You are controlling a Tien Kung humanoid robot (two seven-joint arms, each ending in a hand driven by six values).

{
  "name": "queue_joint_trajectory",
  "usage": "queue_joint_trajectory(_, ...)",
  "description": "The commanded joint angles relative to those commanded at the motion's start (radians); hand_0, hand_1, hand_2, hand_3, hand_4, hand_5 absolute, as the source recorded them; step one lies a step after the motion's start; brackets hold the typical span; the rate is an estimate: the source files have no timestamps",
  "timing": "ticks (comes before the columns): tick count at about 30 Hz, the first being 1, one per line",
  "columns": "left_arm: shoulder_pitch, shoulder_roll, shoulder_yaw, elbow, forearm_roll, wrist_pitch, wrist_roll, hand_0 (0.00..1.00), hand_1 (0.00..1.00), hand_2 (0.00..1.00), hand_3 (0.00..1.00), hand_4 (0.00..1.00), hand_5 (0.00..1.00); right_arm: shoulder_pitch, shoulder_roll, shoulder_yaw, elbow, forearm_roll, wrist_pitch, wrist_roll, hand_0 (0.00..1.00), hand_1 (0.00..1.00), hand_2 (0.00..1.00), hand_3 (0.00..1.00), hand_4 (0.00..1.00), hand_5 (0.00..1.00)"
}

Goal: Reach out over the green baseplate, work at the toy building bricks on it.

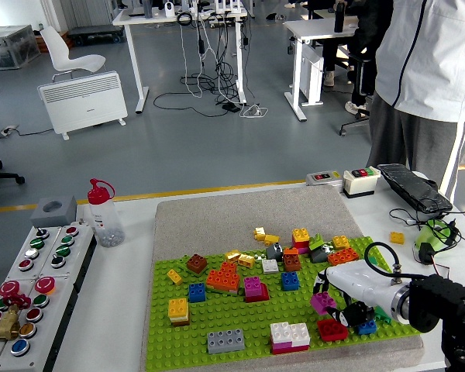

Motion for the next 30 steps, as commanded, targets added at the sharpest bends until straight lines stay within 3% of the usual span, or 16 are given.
queue_joint_trajectory(8, 0.004, 0.000, 0.001, 0.000, -0.001, -0.001, 0.000, 0.728, 0.780, 0.797, 0.673, 0.479, 0.998, -0.037, -0.006, 0.036, 0.135, 0.016, 0.007, -0.144, 0.113, 0.344, 0.554, 0.565, 0.514, 0.074)
queue_joint_trajectory(14, 0.003, 0.001, 0.004, 0.000, -0.003, -0.001, 0.000, 0.728, 0.780, 0.797, 0.673, 0.478, 0.998, -0.048, 0.003, 0.038, 0.137, 0.022, 0.016, -0.200, 0.107, 0.340, 0.554, 0.568, 0.519, 0.110)
queue_joint_trajectory(15, 0.003, 0.001, 0.004, 0.000, -0.004, -0.002, 0.000, 0.728, 0.780, 0.797, 0.672, 0.477, 0.998, -0.048, 0.005, 0.035, 0.137, 0.020, 0.016, -0.207, 0.105, 0.334, 0.559, 0.572, 0.528, 0.164)
queue_joint_trajectory(20, 0.000, 0.002, 0.006, 0.000, -0.006, -0.002, 0.001, 0.728, 0.780, 0.797, 0.672, 0.477, 0.998, -0.044, 0.026, 0.003, 0.137, 0.007, 0.018, -0.245, 0.105, 0.334, 0.559, 0.572, 0.528, 0.164)
queue_joint_trajectory(30, -0.003, 0.003, 0.009, 0.000, -0.012, -0.002, 0.000, 0.728, 0.780, 0.793, 0.672, 0.477, 0.998, -0.040, 0.053, -0.013, 0.137, -0.001, 0.011, -0.254, 0.104, 0.328, 0.563, 0.588, 0.535, 0.195)
